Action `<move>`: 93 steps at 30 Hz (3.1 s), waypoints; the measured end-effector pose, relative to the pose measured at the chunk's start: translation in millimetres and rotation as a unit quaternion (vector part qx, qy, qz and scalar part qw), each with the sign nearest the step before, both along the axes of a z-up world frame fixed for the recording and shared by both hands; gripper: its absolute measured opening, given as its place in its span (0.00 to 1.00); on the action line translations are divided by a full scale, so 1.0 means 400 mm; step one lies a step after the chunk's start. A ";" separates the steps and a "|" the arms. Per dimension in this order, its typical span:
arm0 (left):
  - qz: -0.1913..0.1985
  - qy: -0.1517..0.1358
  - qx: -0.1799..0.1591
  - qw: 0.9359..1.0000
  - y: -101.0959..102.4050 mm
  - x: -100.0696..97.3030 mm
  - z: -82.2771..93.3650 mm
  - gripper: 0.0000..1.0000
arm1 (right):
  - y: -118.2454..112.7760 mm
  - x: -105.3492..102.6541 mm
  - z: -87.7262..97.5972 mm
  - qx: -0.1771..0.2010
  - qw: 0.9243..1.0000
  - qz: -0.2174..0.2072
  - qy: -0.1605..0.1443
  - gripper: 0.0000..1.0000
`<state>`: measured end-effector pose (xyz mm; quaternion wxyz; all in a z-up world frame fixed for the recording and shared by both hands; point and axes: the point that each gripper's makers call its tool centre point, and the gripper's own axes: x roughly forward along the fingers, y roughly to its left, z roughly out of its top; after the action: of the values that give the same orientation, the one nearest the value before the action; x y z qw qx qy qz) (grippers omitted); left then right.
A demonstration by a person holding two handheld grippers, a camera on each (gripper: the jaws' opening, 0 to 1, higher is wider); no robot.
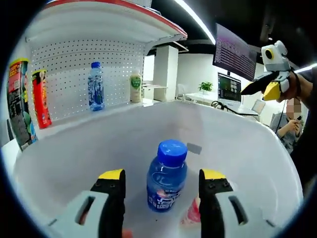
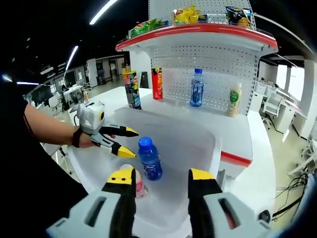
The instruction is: Place the items from the shopping basket onto the snack and drink counter
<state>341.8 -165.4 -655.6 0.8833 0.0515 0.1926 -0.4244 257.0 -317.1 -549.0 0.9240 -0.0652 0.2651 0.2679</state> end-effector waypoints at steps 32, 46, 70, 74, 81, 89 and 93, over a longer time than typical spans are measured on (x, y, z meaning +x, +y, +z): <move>-0.056 -0.040 -0.062 0.996 -0.108 0.042 -0.007 0.51 | -0.051 0.019 -0.022 -0.010 1.000 -0.022 0.017 0.37; -0.068 -0.050 -0.073 0.994 -0.125 0.044 -0.006 0.40 | -0.070 0.018 -0.049 -0.021 0.999 -0.025 0.034 0.36; -0.060 -0.043 -0.082 0.994 -0.126 0.073 0.020 0.30 | -0.068 0.029 -0.051 -0.043 0.998 -0.020 0.045 0.34; -0.073 -0.056 -0.069 0.993 -0.140 0.061 0.015 0.30 | -0.068 0.021 -0.059 -0.043 0.998 -0.021 0.049 0.34; -0.091 -0.051 -0.057 0.993 -0.148 0.055 0.016 0.29 | -0.065 0.016 -0.065 -0.044 0.997 -0.018 0.053 0.34; -0.081 -0.025 -0.076 0.994 -0.143 0.061 0.023 0.27 | -0.062 0.026 -0.054 -0.048 0.997 -0.016 0.050 0.34; -0.091 -0.020 -0.080 0.992 -0.156 0.044 0.023 0.27 | -0.062 0.030 -0.047 -0.050 0.998 -0.014 0.046 0.34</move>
<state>359.4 -227.6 -646.4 0.8457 0.0068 0.1353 -0.5161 268.9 -341.7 -567.8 0.9100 -0.0951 0.3218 0.2436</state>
